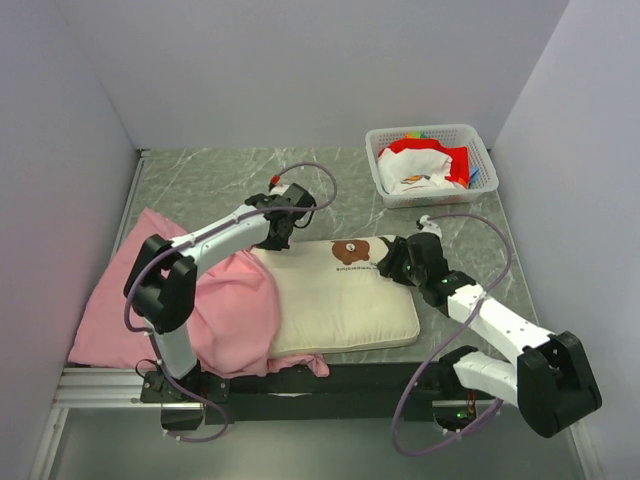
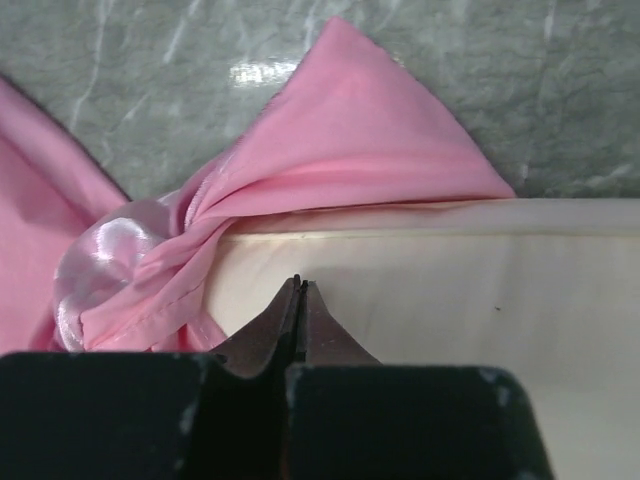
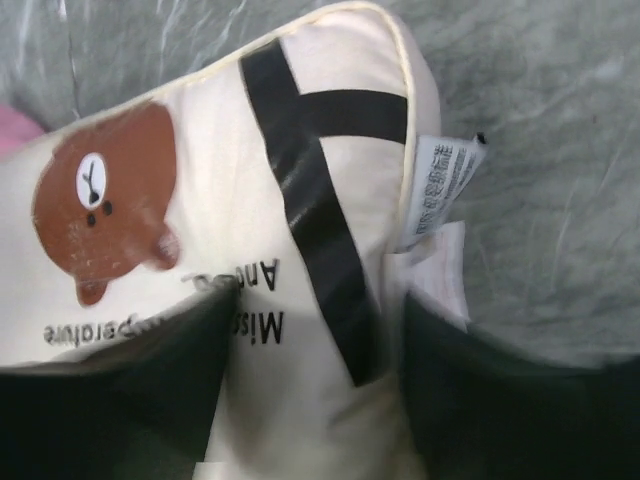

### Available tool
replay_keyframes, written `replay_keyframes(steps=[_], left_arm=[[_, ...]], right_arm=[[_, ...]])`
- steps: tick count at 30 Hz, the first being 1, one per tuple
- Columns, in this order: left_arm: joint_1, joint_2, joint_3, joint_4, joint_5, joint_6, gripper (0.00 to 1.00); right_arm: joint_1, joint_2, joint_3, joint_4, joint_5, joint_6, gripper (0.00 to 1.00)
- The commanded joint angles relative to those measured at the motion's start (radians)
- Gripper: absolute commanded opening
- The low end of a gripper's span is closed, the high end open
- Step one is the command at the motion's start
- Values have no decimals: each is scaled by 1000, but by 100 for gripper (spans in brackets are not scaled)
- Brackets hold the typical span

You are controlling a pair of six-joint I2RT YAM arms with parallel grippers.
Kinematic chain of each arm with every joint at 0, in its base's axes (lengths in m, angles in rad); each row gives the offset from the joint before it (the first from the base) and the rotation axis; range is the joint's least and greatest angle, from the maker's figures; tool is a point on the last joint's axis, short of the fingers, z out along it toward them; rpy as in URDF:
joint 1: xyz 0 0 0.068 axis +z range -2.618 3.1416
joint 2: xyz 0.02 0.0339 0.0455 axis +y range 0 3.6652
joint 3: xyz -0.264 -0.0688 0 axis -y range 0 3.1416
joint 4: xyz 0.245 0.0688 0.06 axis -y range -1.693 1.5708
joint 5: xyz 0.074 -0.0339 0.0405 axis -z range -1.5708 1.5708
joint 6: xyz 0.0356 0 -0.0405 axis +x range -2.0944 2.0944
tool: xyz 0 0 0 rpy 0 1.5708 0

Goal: Put the pillow into the pillowcase

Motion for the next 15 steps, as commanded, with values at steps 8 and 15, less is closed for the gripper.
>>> replay_keyframes(steps=[8, 15], left_arm=[[-77, -128, 202, 194, 357, 81, 1], [-108, -141, 260, 275, 471, 64, 1]], right_arm=[[163, -179, 61, -78, -73, 25, 0], [282, -153, 96, -107, 47, 81, 0]])
